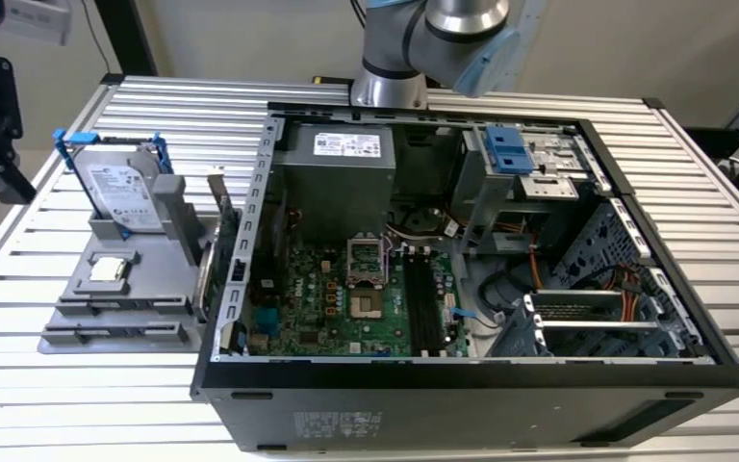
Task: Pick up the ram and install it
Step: 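Pick up the ram and move it above insertion slot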
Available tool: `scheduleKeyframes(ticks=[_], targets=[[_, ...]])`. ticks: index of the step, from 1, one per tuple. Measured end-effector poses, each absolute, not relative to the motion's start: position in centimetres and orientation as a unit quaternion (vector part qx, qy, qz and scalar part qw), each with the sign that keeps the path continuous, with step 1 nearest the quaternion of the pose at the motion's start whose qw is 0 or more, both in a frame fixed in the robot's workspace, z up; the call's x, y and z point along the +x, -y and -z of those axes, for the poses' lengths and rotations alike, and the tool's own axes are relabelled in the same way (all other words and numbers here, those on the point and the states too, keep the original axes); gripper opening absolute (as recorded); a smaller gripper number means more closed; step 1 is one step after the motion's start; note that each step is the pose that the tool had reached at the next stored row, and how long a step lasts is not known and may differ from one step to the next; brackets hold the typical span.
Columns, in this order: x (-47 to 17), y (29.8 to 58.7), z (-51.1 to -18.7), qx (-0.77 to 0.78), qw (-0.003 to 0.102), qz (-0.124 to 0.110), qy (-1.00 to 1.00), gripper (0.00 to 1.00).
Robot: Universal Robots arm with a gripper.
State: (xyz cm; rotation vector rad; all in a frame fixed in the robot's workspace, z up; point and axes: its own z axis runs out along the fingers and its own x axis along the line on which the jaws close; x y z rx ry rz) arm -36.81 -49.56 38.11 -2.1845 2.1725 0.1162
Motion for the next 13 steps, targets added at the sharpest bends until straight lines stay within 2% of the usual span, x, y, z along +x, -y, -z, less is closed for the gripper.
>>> scheduleKeyframes(ticks=[13], targets=[[-36.81,49.56,-38.06,-0.723,0.029,-0.038,-0.690,0.00]])
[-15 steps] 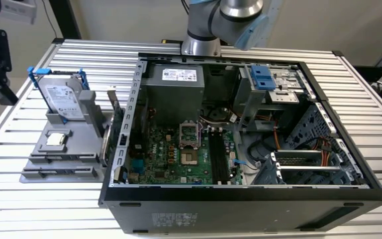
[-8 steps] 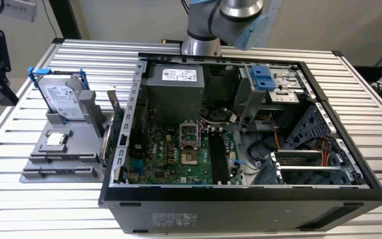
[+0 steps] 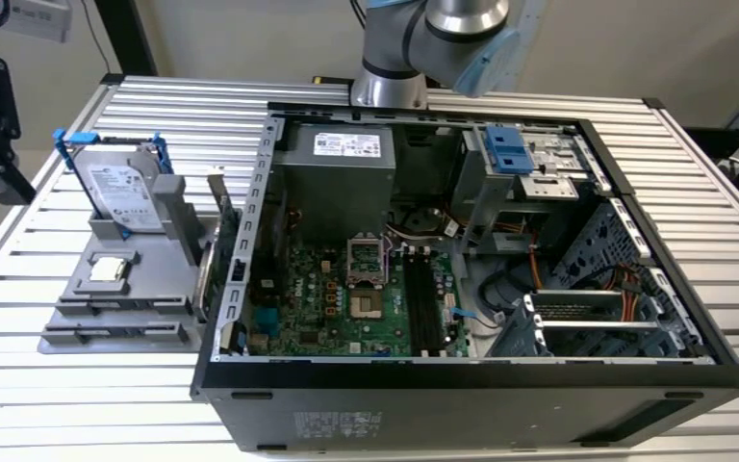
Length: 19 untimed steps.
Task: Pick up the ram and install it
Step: 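Pick up the ram and move it above insertion slot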
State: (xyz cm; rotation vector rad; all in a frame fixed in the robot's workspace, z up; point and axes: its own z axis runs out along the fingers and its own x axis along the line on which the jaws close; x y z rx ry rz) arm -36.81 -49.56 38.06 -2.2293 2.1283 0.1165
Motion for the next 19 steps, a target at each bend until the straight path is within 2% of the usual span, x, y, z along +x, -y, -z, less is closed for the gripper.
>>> scheduleKeyframes(ticks=[1,19], targets=[[-36.8,49.6,-38.1,-0.723,0.029,-0.038,-0.690,1.00],[-36.8,49.6,-36.9,-0.723,0.027,-0.036,-0.690,1.00]])
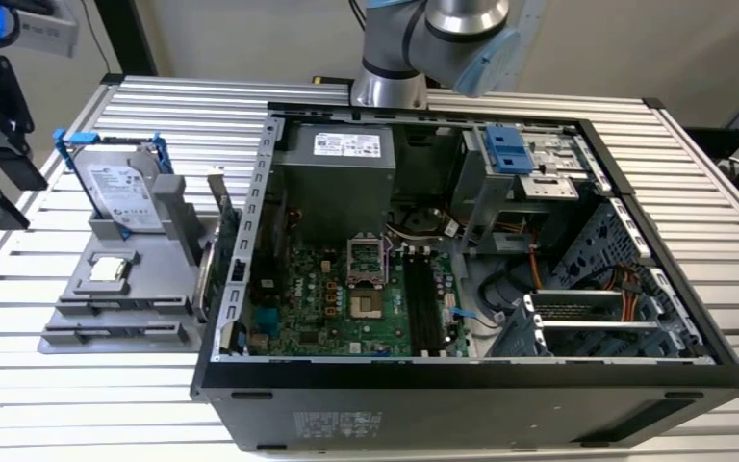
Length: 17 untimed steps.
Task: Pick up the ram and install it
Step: 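Pick up the ram and move it above insertion slot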
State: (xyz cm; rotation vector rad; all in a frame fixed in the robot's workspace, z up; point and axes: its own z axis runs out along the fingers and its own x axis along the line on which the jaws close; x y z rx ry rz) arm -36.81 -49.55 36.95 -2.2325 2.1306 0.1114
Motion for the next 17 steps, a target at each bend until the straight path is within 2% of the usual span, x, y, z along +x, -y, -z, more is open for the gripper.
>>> scheduleKeyframes(ticks=[12,17], targets=[[-36.8,49.4,-35.1,-0.723,0.021,-0.028,-0.690,1.00],[-36.8,49.3,-34.6,-0.722,0.024,-0.022,-0.691,1.00]])
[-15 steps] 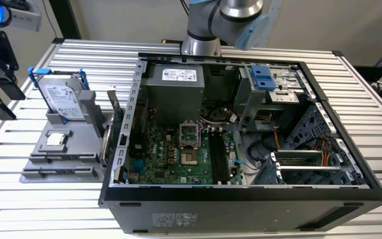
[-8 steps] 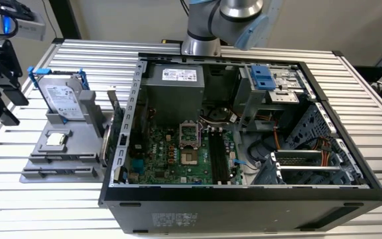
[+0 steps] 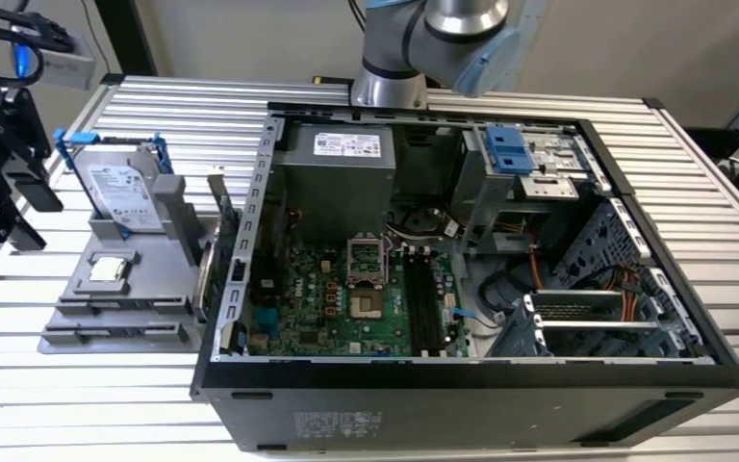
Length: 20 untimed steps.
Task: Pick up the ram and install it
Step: 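Pick up the ram and move it above insertion slot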
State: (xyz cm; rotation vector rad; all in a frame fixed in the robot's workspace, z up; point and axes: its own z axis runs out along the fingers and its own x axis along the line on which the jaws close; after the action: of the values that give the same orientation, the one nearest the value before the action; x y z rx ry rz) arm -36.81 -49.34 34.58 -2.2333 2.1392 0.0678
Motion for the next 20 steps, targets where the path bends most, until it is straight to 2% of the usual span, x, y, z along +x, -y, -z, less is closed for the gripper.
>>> scheduleKeyframes(ticks=[20], targets=[[-36.8,49.3,-33.1,-0.707,0.025,-0.019,-0.706,1.00]])
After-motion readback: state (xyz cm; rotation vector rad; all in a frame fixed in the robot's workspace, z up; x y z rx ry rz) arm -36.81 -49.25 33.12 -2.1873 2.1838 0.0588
